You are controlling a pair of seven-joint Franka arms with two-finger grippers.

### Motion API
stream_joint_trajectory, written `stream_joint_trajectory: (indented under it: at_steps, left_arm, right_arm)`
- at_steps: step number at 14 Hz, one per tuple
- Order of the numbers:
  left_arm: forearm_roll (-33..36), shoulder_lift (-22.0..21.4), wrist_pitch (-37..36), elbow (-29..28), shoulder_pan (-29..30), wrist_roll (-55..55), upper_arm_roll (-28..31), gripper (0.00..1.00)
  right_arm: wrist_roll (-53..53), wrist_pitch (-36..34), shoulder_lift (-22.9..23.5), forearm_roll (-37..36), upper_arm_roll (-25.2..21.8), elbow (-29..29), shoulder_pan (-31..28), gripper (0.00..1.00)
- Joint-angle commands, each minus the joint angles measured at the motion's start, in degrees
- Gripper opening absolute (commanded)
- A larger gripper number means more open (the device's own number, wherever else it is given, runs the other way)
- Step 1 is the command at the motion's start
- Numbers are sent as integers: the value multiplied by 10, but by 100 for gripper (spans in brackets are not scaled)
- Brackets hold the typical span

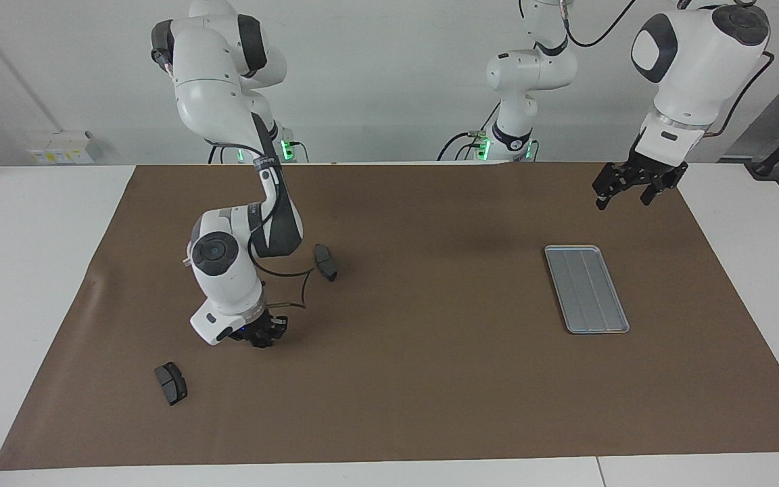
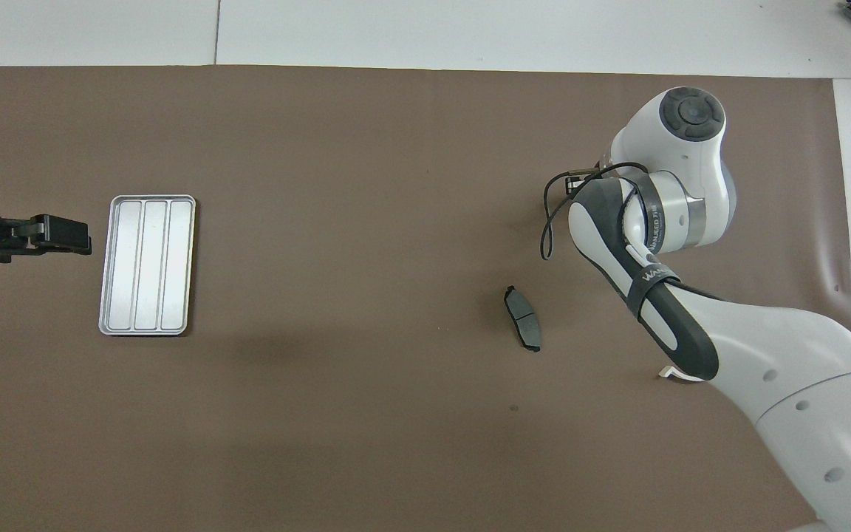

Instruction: Pick bearing gear from pile to tray

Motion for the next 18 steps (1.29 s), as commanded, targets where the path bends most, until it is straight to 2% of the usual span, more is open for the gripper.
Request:
stream_joint_trajectory:
  at_steps: [1,5,8,10,12,15,18]
  left_arm:
    - [9,-8,-1,-9,-2,-7,2,100]
    - [9,-8,-1,-9,-2,-7,2,100]
    - [9,-8,-1,-9,-2,-7,2,100]
    - [9,-8,-1,-9,-2,-7,2,100]
    - [9,-8,-1,-9,-2,-7,2,100]
    - [9,-8,-1,-9,-2,-7,2,100]
    - [9,-8,-1,-9,-2,-7,2,100]
  right_arm:
    - [-4,4,-10,5,0,-24,-5,0]
    - [4,-9,-18,6,3,-13,-4,0]
    - [94,-20,-53,5,31,-6,-4,0]
    - [177,-34,-70,-2,68,0,-4,0]
    - [257,-42,-67,-6,118,24,-3,0]
    - [383,-31,-63,-28,185,28,6,0]
    - [545,6,-24,-139,267,27,18,0]
